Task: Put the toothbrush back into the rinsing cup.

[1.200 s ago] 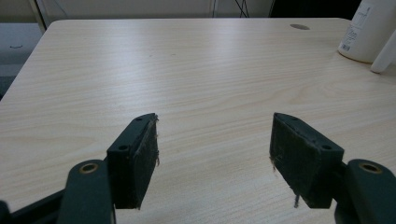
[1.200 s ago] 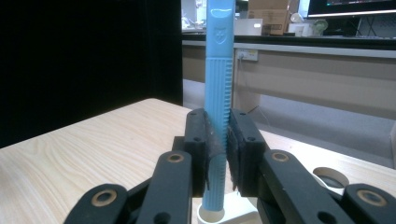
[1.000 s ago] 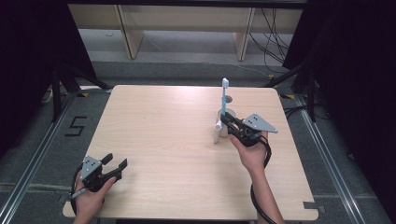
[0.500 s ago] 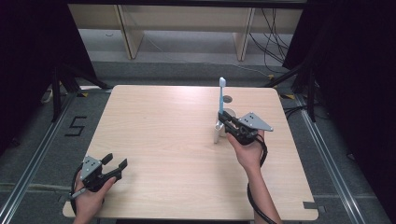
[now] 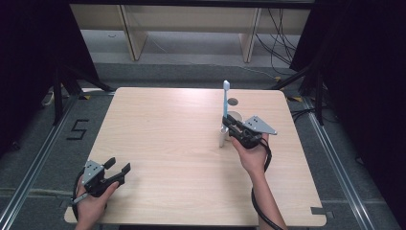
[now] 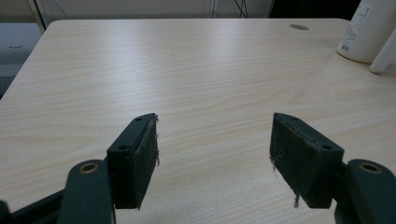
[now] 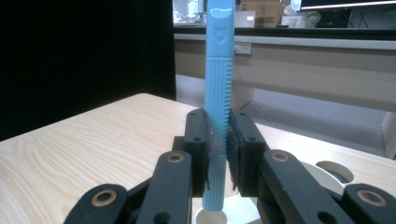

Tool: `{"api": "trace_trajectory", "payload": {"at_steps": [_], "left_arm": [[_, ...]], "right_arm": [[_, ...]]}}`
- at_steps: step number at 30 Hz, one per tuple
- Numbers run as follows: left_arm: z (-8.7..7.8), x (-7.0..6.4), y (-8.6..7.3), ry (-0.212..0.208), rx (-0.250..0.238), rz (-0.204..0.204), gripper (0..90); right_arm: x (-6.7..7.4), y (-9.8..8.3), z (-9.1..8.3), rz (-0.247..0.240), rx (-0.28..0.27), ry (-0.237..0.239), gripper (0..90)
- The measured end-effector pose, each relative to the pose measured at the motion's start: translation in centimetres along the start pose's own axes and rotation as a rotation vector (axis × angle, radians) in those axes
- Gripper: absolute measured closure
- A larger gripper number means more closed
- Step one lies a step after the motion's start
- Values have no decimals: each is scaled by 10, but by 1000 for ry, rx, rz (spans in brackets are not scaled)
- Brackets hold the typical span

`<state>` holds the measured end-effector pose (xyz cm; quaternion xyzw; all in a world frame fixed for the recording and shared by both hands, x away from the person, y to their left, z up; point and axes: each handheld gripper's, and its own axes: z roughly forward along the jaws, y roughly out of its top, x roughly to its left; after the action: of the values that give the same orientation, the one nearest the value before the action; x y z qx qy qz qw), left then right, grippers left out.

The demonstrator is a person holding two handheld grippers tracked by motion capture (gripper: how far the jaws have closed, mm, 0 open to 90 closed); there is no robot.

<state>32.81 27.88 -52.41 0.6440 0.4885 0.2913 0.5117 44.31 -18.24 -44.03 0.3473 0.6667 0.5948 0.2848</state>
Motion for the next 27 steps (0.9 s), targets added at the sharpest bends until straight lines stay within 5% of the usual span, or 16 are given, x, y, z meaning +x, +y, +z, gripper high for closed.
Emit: {"api": "trace_trajectory", "payload": {"at_steps": [27], "left_arm": [[-1, 0, 0, 4, 5, -4, 320]], "right_arm": [[0, -13, 6, 28, 26, 10, 794]]}}
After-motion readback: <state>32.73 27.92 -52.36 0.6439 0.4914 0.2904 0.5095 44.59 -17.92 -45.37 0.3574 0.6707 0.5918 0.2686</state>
